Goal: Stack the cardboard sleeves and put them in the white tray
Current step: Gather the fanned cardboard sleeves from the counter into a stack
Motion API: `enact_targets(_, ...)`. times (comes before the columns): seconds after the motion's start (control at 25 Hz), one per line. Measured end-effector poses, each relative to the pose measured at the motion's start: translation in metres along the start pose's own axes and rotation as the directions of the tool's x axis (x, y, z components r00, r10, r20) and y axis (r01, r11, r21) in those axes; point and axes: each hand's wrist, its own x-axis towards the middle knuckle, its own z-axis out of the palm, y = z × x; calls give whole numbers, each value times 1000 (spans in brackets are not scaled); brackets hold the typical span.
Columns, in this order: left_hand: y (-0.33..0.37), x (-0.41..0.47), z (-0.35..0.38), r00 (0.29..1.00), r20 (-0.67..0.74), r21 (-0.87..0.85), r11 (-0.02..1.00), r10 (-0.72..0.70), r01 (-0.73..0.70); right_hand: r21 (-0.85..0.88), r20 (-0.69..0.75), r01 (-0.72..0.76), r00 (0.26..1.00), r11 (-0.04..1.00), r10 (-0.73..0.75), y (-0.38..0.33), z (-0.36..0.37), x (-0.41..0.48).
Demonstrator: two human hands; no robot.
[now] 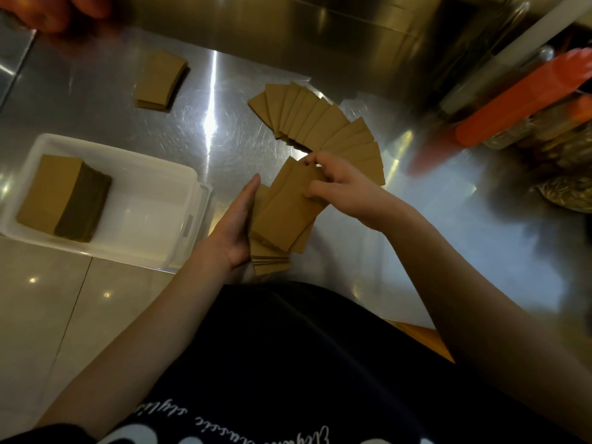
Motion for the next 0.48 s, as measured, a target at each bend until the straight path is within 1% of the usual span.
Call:
enact_targets(0.16,0,-5,2,998,55,-1,1000,-11,11,-176,-12,66,998,982,-69,-7,17,3)
enact_targets(0.32,-2,-7,4,992,123,-23,1000,10,-7,-362,-28,144,986,921,-166,-10,26,6)
enact_targets(0.4,-2,-6,4,994,106,-16,999,35,-33,-442,-43,192,971,876,-235,-9,28,8)
enact_targets(0.48,-2,-7,3,996,87,-15,999,35,-34,-460,-64,205,963,864,-262,-7,31,10)
